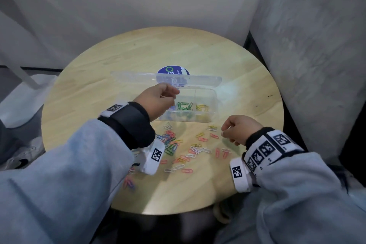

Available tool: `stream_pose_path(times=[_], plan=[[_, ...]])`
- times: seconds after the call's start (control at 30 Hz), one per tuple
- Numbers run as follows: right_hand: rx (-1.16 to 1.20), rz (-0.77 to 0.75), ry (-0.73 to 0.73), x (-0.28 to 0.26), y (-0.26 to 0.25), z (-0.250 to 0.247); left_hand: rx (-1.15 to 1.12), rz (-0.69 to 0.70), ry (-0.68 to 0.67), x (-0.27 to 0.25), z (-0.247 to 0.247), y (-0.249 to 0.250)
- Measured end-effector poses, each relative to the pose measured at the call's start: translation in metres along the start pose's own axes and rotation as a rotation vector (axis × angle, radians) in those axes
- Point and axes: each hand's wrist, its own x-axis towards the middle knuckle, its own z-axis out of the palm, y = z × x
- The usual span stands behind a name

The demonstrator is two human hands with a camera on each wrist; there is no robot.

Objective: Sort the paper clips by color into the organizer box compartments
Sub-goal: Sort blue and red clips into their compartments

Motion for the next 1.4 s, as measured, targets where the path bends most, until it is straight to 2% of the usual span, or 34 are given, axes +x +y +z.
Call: stream_pose_path(times=[0.1, 0.2, 0.3, 0.37, 0.53, 0.6, 0.73, 0.9, 1.07, 1.4], plan=[[-0.122, 0.01, -0.025, 0.004, 0.0, 0.001, 0.328, 0.032, -0.147, -0.019, 0.013, 0.0], [-0.264, -0.01, -0.039, 0.003, -0.001, 0.001, 0.701, 0.004, -0.326, -0.03, 0.032, -0.005], [-0.405, 0.015, -0.07, 0.003, 0.001, 0.005, 0.949, -0.069, -0.395, -0.036, 0.05, -0.01], [-0.461, 0.052, -0.112, 0.004, 0.004, 0.006, 1.035, -0.107, -0.406, -0.039, 0.06, -0.014], [-0.526, 0.1, -0.144, 0.001, 0.0, 0.017, 1.073, -0.101, -0.456, -0.037, 0.068, -0.016], [-0.545, 0.075, -0.13, 0.001, -0.004, 0.023, 1.065, -0.096, -0.435, -0.037, 0.068, -0.018], [-0.596, 0.028, -0.126, 0.005, -0.011, 0.03, 1.009, -0.049, -0.312, -0.033, 0.071, -0.023], [-0.603, -0.063, -0.141, 0.011, -0.016, 0.033, 0.982, -0.012, -0.336, -0.024, 0.078, -0.021], [-0.533, -0.176, -0.098, 0.009, -0.009, 0.03, 0.921, -0.031, -0.338, -0.021, 0.084, -0.024], [-0.517, -0.12, -0.112, 0.015, -0.01, 0.036, 0.881, -0.047, -0.374, -0.024, 0.078, -0.028]])
